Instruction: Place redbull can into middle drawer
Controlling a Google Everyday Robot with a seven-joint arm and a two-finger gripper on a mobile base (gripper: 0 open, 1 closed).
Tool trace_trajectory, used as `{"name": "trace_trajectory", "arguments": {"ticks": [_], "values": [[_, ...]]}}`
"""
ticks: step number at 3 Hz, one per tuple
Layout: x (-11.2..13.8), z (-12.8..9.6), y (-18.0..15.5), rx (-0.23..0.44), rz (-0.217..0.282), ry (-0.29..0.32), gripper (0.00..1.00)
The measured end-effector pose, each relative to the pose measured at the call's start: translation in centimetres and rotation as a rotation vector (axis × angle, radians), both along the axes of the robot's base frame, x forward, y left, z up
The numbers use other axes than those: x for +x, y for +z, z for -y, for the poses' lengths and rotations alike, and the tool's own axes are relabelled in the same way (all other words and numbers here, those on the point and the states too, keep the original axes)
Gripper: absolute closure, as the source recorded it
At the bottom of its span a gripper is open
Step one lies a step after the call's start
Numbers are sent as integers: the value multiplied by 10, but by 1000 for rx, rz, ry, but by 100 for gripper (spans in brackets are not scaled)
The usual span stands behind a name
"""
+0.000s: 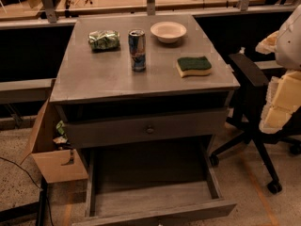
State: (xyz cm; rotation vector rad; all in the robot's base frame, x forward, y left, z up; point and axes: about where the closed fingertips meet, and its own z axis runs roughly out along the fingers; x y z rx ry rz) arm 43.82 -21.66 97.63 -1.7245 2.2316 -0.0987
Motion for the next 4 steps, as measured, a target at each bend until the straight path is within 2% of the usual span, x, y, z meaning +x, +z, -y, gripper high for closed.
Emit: {"name": "trace_trajectory", "arguments": {"ticks": [1,2,3,4], "values": [[0,0,0,0,0,0,0],[14,-6,3,108,52,-39,0],[46,-13,-1,325,130,-92,0],[79,-40,-6,587,176,-159,0]]}}
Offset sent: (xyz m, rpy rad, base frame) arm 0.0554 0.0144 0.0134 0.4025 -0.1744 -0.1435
